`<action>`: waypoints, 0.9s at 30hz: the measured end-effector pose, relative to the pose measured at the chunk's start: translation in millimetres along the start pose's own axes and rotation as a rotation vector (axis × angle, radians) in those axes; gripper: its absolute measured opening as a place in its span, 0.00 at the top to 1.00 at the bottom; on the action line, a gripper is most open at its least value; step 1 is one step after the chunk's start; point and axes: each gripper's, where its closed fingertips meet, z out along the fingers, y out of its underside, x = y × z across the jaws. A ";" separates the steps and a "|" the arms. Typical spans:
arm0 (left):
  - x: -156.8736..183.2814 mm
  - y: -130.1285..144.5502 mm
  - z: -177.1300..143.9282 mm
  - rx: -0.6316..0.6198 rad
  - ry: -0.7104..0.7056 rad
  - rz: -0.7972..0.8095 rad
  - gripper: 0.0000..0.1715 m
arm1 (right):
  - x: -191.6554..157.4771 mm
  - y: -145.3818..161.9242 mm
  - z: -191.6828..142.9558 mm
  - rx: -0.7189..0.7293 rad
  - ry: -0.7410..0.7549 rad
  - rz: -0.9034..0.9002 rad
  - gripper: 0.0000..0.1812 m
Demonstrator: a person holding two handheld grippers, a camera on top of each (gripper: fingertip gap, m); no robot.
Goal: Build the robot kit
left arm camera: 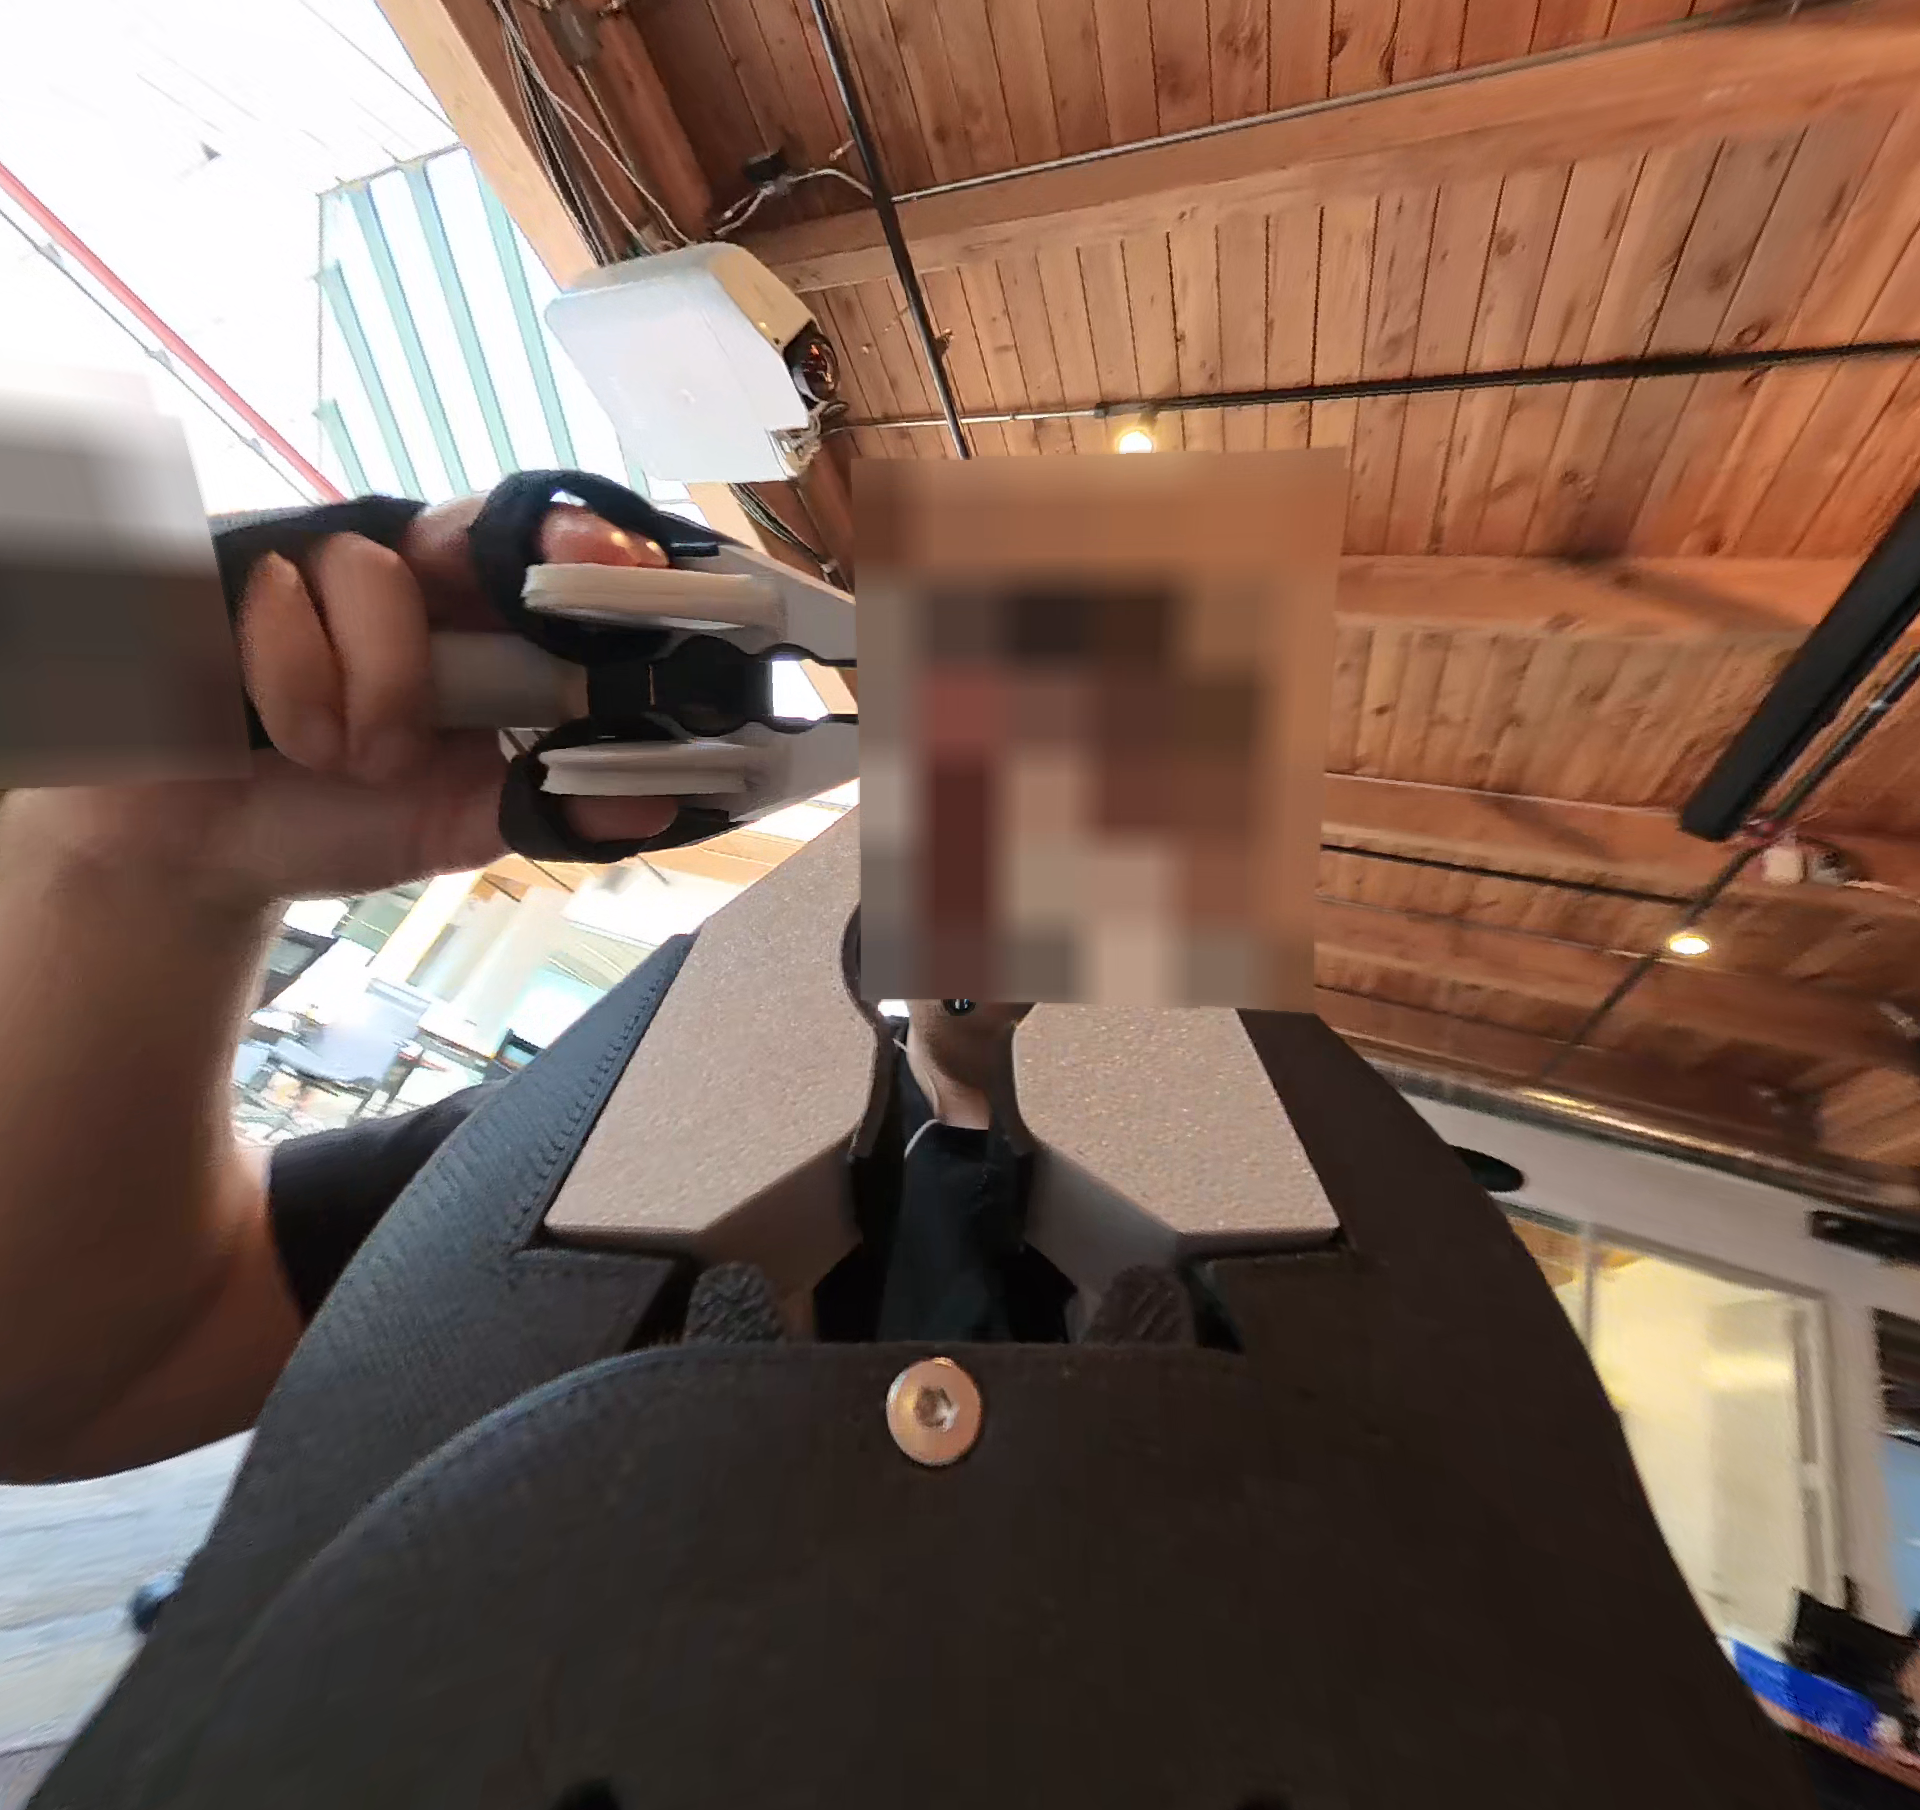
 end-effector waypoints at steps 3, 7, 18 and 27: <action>-1.6 2.5 3.3 -0.006 0.019 -0.029 0.97 | 3.2 2.0 0.8 0.005 0.023 -0.013 0.97; -3.2 4.1 5.8 -0.009 0.039 -0.066 0.97 | -0.7 3.6 -0.1 0.024 -0.016 0.018 0.97; -19.1 11.4 10.2 -0.001 0.088 -0.304 0.97 | -10.4 5.1 -15.7 0.037 -0.226 -0.011 0.98; -39.1 16.1 5.3 0.017 0.043 -0.402 0.97 | -17.7 19.4 -31.6 -0.013 -0.233 -0.001 0.99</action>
